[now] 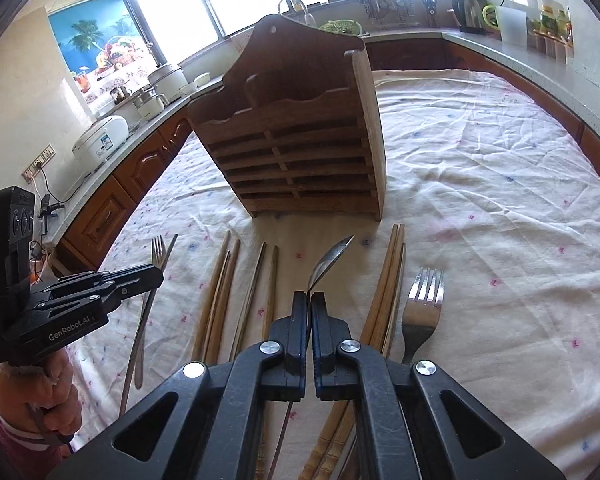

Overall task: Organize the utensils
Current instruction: 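Grasp a thin metal chopstick with the left tool while the right tool grasps the steel spoon, then carry the metal chopstick and spoon up and lower both into the wooden holder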

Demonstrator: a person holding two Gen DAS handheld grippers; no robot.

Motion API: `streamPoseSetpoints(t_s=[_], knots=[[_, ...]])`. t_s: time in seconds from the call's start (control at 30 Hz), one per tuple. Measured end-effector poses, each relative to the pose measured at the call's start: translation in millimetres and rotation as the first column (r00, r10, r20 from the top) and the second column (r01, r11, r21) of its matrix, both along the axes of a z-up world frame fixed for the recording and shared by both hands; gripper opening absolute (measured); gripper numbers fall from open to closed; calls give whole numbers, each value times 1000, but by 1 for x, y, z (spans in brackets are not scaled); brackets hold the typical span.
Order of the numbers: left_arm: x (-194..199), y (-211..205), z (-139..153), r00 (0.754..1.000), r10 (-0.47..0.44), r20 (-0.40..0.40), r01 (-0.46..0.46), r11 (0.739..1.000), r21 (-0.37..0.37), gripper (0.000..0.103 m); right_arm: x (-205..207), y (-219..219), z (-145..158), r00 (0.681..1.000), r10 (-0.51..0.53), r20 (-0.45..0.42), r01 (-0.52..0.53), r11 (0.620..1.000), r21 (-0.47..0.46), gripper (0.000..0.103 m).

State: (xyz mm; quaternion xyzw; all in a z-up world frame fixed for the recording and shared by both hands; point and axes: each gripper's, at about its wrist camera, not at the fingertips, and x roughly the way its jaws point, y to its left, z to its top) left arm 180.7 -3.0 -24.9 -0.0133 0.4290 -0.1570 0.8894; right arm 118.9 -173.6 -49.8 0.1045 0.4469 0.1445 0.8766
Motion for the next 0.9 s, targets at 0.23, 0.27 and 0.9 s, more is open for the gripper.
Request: streamPoseSetpoints(t_s=[0.23, 0.27, 0.9], knots=[[-27, 9, 42, 994, 2, 110, 5, 998, -62, 4, -14, -3, 31, 997, -11, 81, 11, 1000, 9, 2], [-31, 10, 47, 992, 3, 122, 6, 998, -69, 4, -14, -3, 35, 996, -13, 92, 12, 1000, 8, 2], [-50, 30, 99, 961, 41, 273, 3, 987, -158, 4, -19, -5, 89, 973, -18, 232, 17, 1000, 8, 2]])
